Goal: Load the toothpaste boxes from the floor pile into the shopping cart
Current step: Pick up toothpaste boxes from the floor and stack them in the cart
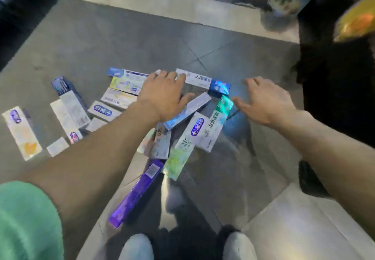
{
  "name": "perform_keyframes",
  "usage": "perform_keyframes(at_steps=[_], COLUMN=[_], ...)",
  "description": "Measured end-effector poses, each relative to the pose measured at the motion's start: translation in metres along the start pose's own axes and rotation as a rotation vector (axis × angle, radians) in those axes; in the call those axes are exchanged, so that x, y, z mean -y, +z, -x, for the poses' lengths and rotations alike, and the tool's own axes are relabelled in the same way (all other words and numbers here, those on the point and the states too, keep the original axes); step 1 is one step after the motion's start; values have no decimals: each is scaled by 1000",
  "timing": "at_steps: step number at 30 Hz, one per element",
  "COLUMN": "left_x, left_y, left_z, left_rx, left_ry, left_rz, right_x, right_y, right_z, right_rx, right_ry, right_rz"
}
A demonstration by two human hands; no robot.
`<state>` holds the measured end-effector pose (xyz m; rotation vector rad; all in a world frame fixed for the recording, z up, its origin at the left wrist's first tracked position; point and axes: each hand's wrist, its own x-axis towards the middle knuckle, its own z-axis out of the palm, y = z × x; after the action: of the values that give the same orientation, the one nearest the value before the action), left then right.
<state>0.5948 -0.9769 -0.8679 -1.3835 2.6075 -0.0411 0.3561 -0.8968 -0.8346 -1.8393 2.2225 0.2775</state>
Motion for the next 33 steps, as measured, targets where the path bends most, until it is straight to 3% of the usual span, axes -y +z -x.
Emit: perform_keyframes(at_steps=[5, 11, 15, 23, 28, 33], left_x=[6, 10, 1, 11, 4, 1], left_y=[62, 46, 58, 71, 80, 84], left_z=[-23, -26, -9, -3, -2, -1], left_rx=[-78, -134, -113, -47, -78, -62], left_ry=[102, 128, 159, 103, 77, 61], left_rz=[-65, -48, -17, -3, 65, 82], right_x=[-6, -3, -1, 19, 33, 43], right_y=[62, 81, 101, 130, 161, 184], right_z=[-35, -24, -17, -42, -69, -84], right_rx=[-60, 9, 122, 191, 156, 118], right_ry=[-2, 53, 128, 235, 476, 633], right_rz=[5, -59, -157, -392, -651, -736])
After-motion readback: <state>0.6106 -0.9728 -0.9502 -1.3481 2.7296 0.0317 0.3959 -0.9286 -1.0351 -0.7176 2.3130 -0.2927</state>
